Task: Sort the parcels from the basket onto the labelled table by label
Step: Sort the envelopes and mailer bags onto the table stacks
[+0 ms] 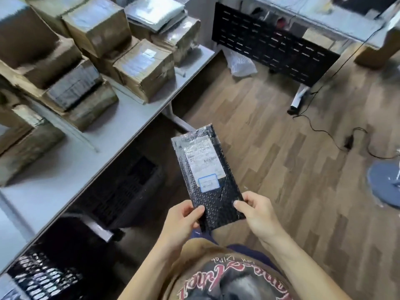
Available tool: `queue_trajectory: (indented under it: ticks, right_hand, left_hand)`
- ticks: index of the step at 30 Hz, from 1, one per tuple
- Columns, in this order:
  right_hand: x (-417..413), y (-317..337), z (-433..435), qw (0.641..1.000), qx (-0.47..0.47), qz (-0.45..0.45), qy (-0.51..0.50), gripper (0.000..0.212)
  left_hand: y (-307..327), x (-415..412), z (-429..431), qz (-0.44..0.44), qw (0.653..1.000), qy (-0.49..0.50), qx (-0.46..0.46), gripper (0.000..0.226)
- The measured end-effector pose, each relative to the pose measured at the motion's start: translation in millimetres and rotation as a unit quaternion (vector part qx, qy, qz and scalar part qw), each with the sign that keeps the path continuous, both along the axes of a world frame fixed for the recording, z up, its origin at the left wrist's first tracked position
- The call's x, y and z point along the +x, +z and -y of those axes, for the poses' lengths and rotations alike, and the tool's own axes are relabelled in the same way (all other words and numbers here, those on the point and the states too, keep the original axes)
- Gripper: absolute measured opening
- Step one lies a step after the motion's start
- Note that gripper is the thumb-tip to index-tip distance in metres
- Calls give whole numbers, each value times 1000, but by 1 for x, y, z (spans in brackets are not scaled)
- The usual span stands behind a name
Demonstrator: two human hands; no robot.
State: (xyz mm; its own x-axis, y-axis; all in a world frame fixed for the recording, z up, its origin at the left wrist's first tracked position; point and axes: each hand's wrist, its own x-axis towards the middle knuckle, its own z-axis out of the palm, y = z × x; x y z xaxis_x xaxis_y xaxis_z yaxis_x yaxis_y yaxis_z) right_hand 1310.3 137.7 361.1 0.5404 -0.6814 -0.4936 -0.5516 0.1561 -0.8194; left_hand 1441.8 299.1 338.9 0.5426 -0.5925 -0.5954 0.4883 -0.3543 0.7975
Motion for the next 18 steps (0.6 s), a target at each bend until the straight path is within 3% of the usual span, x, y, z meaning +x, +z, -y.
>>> queue_trajectory:
  ticks: [2,5,10,13,15,18]
  right_hand:
    - [9,1,31,1000,-16,1,-6,23]
    - [20,-4,69,1000,-15,-2,-24,26]
    - [46,-17,131,998,35,0,-49,30]
    - [66,-24,178,998,59,9,-11,23]
    - [81,-26,218,997,66,10,27,31]
    - [109,-23,286,993,75,26,90,33]
  left_hand:
    - [-1,11,32,-4,1000,-13,-1,46]
    - [-3,27,75,0,999,-37,10,29]
    - [-11,56,141,21,998,-50,28,33]
    - [-9,79,182,61,996,-55,26,50]
    - [-6,93,215,86,995,-49,30,61]
    - [1,104,271,97,994,-21,50,48]
